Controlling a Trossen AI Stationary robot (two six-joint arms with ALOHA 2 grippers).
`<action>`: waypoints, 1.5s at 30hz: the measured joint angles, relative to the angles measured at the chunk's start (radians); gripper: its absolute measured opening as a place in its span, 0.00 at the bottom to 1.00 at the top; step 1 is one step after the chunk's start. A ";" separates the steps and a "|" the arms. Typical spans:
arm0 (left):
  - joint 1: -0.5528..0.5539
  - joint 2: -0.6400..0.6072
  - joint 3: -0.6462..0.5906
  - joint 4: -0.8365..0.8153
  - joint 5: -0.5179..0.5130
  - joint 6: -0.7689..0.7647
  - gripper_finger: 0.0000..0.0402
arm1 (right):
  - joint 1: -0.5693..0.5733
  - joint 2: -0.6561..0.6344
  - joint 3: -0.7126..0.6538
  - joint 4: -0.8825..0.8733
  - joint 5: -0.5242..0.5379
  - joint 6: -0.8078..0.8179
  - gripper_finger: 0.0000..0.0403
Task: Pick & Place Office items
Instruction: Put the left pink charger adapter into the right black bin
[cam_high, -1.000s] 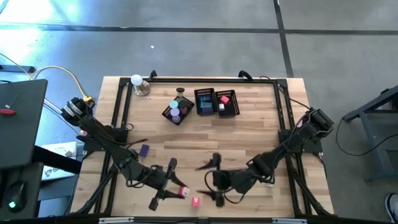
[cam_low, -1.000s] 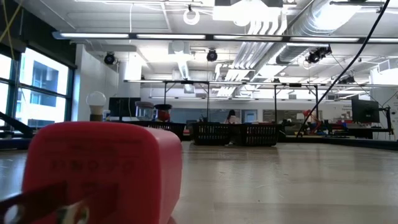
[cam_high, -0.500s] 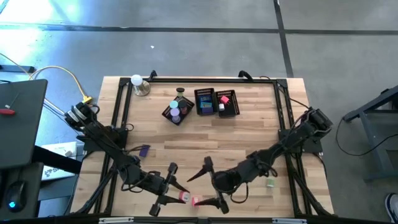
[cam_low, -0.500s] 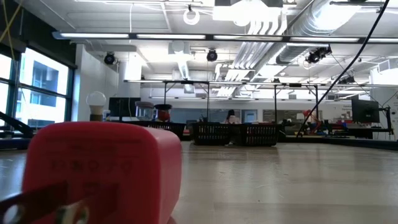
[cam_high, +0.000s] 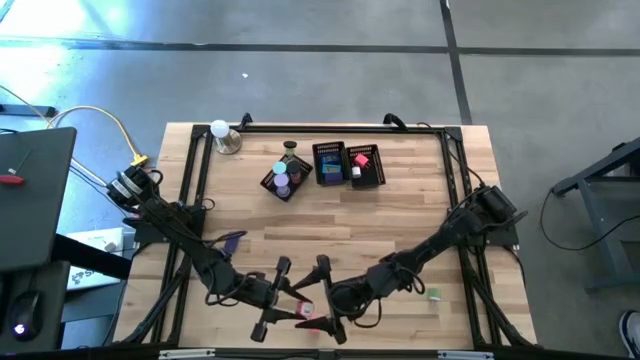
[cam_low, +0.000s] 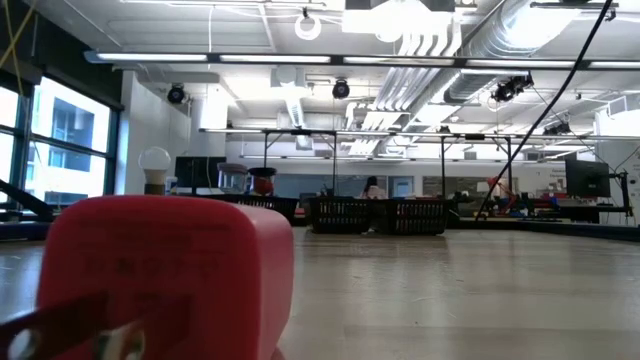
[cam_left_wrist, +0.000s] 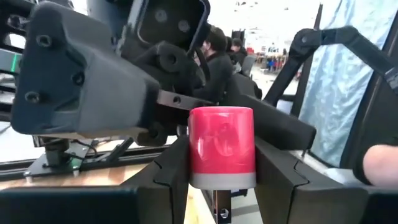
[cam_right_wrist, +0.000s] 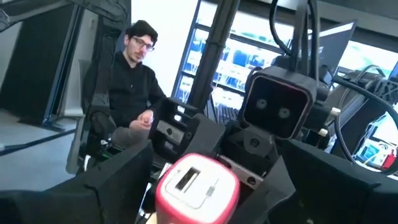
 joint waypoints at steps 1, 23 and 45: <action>0.000 0.000 0.000 -0.002 0.000 0.006 0.31 | 0.000 0.000 0.000 0.001 0.000 0.007 0.86; -0.089 0.000 0.000 0.032 -0.265 0.219 0.31 | 0.006 0.000 0.000 -0.006 -0.023 0.056 0.58; -0.080 0.000 -0.001 0.026 -0.271 0.233 0.31 | -0.021 -0.002 0.000 -0.034 -0.025 0.079 0.37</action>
